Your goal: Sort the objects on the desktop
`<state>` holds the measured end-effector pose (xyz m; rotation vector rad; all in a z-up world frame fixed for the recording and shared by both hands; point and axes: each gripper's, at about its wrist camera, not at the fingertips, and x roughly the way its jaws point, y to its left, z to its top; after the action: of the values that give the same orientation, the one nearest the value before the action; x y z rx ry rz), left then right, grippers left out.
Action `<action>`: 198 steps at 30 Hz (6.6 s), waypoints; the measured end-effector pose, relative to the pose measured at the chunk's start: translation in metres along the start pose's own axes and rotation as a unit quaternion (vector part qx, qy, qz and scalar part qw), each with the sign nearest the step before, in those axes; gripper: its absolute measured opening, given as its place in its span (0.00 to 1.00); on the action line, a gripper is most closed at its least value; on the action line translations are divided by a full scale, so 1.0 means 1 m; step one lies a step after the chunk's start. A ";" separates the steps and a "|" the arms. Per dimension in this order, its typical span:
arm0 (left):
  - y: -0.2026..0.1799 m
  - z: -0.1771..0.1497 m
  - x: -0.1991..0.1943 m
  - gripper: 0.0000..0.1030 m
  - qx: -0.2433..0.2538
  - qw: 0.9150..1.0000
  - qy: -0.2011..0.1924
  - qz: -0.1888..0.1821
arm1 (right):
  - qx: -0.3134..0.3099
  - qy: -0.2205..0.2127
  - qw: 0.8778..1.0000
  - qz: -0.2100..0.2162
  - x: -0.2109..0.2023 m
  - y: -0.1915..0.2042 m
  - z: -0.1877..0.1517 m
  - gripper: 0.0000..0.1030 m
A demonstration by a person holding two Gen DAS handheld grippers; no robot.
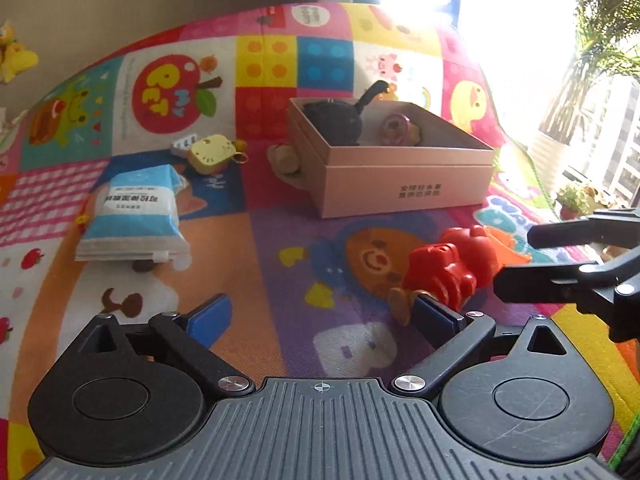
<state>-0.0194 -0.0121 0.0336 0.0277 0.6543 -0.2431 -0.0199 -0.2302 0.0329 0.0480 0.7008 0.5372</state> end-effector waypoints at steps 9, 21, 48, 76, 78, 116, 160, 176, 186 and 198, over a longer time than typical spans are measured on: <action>0.029 -0.005 0.008 0.98 -0.061 0.998 -0.004 0.032 | 0.021 0.010 1.000 -0.010 0.038 0.005 0.028 0.75; 0.029 -0.008 0.010 0.99 -0.064 0.998 -0.001 0.015 | 0.023 -0.037 0.995 -0.089 0.003 -0.034 0.036 0.75; 0.083 -0.008 -0.025 1.00 -0.107 0.988 -0.032 0.110 | -0.072 -0.005 0.996 0.049 0.021 0.056 0.035 0.55; 0.044 -0.020 -0.016 1.00 -0.064 0.998 -0.008 0.014 | 0.184 0.079 0.978 0.065 0.086 -0.023 0.032 0.45; 0.036 -0.020 -0.015 1.00 -0.050 0.999 -0.008 0.003 | 0.177 0.074 0.980 0.051 0.078 -0.025 0.032 0.45; -0.029 -0.005 0.015 1.00 0.105 0.993 0.012 -0.053 | 0.077 -0.005 0.988 -0.135 -0.004 -0.069 -0.014 0.78; -0.045 -0.022 0.006 0.69 0.155 0.985 0.018 -0.072 | 0.045 0.090 0.991 -0.085 -0.004 -0.031 -0.014 0.49; -0.047 -0.021 0.010 0.76 0.167 0.983 0.012 -0.076 | 0.022 0.080 0.991 -0.109 0.002 -0.028 -0.023 0.73; -0.044 -0.016 0.012 0.52 0.161 0.985 0.013 -0.063 | 0.009 0.081 0.992 -0.101 0.004 -0.022 -0.017 0.49; -0.052 0.002 -0.002 0.52 0.180 0.982 -0.013 -0.055 | 0.015 -0.007 0.998 -0.064 -0.049 -0.027 0.031 0.46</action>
<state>-0.0321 -0.0627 0.0393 0.3357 0.5792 -0.4667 -0.0192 -0.2731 0.0805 0.0350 0.6940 0.4035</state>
